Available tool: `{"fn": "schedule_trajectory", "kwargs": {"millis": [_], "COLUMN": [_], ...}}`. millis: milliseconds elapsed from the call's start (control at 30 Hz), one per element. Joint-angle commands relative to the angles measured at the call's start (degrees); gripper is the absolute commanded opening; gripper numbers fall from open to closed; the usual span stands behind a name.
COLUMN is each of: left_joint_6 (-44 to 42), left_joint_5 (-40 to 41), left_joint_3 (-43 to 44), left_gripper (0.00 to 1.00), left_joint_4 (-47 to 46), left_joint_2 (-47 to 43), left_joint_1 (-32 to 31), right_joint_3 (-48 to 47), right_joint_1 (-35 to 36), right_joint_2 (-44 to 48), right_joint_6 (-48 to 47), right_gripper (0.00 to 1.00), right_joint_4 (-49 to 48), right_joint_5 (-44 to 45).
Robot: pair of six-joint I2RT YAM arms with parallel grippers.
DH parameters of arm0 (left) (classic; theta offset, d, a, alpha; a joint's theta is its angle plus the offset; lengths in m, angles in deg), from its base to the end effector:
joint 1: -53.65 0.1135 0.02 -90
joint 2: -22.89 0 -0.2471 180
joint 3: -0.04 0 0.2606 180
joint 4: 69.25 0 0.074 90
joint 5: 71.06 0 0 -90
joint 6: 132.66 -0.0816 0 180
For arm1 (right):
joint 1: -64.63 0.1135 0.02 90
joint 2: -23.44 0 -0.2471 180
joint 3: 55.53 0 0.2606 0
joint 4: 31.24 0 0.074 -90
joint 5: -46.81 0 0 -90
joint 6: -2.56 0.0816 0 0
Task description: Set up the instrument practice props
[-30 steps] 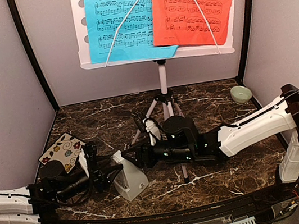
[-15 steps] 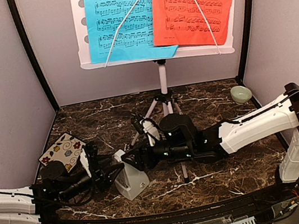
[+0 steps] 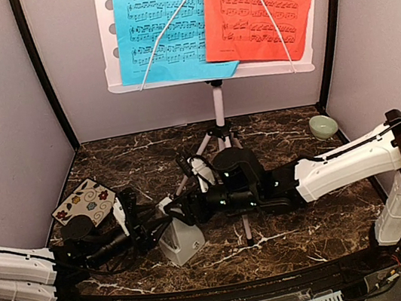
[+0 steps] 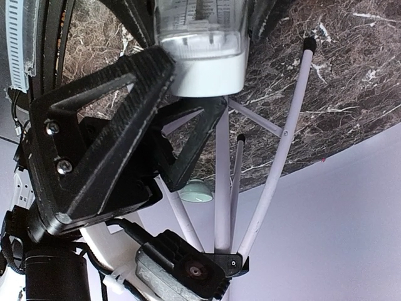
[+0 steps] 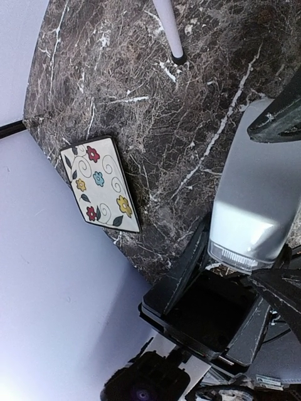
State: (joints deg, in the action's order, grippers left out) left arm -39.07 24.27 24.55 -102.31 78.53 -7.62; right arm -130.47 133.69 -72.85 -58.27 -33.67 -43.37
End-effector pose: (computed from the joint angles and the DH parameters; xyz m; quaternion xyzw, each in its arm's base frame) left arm 0.1310 -0.2233 0.1880 0.3056 0.6244 -0.3578 0.6235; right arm 0.1559 0.4082 0.2138 -0.2784 0.7646 0.4403 0.3795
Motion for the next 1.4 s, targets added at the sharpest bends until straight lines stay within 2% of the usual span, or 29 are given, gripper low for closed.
{"fn": "schedule_trajectory", "kwargs": {"millis": [0, 200, 267, 367, 900, 1000, 1200, 1367], "left_joint_6": [0.1, 0.2, 0.5, 0.6, -0.1, 0.5, 0.9, 0.3], "left_joint_5": [-2.8, -1.1, -0.7, -0.2, 1.2, 1.8, 2.4, 1.3], "left_joint_3": [1.2, 1.8, 2.7, 3.8, 6.3, 5.2, 4.4, 3.8], "left_gripper": [0.29, 0.4, 0.48, 0.54, 0.61, 0.59, 0.39, 0.26], "left_joint_4": [3.0, 6.8, 8.3, 10.0, 12.5, 11.8, 13.4, 15.3], "left_joint_2": [-2.3, -4.7, -5.4, -6.3, -4.2, -4.4, -5.6, -8.7], "left_joint_1": [-0.3, -0.3, -0.3, -0.3, -0.3, -0.3, -0.3, -0.3], "right_joint_3": [1.1, 0.1, 0.1, 0.7, 2.5, 2.8, 3.5, 4.6], "right_joint_1": [-1.9, -2.0, -2.0, -2.0, -2.0, -1.8, -0.8, -0.4], "right_joint_2": [0.5, -1.6, -2.4, -3.3, -3.8, -3.9, -5.1, -6.5], "right_joint_6": [0.4, 0.9, 0.8, 0.2, -2.1, -2.2, -2.8, -3.2], "right_gripper": [0.68, 0.6, 0.59, 0.59, 0.59, 0.58, 0.57, 0.54], "right_joint_4": [1.7, 1.5, 2.0, 2.5, 5.2, 5.2, 5.6, 6.6], "right_joint_5": [2.6, 0.6, 0.6, 0.4, 2.2, 2.1, 3.4, 5.7]}}
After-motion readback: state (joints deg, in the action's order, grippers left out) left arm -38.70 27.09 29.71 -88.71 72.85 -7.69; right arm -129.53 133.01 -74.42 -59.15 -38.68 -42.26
